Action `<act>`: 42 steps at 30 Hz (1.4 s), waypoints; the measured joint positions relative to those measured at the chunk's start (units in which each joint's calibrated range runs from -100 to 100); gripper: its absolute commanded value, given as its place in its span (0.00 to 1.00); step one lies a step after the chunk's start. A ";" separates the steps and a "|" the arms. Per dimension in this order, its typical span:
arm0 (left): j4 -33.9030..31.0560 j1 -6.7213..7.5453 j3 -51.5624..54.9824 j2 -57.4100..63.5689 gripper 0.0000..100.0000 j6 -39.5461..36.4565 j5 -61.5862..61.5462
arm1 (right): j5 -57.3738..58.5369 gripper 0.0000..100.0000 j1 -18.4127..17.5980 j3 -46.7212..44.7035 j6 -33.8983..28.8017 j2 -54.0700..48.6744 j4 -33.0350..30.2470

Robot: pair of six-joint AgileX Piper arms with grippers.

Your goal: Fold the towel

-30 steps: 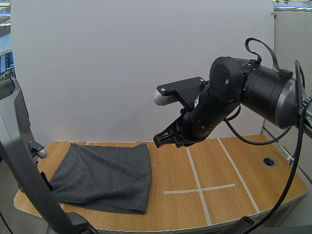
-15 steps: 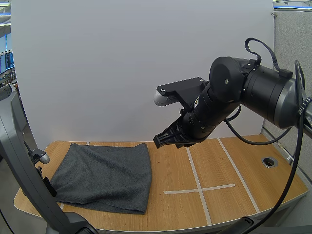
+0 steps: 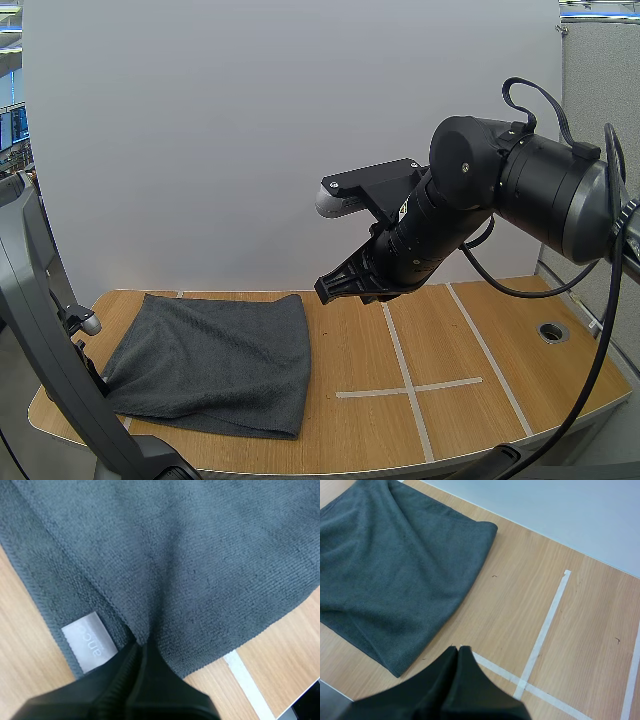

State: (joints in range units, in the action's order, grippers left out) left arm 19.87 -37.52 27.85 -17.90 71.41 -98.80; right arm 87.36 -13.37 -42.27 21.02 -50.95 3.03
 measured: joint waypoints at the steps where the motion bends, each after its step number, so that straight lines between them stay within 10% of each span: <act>1: 0.00 0.00 0.00 0.00 0.00 0.00 0.00 | 0.00 0.00 0.00 0.00 0.00 0.00 0.00; 30: -2.23 -0.20 -6.08 -4.21 0.01 -2.75 -0.16 | 0.70 0.00 0.00 0.00 0.00 0.00 0.00; 42: -2.23 -0.20 -6.08 -4.21 0.77 -3.48 -0.86 | 1.66 0.00 0.00 0.00 0.00 0.00 0.37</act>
State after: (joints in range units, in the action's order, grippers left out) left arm 17.65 -37.72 21.77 -22.11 67.93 -99.66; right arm 89.02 -13.37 -42.27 21.02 -50.95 3.40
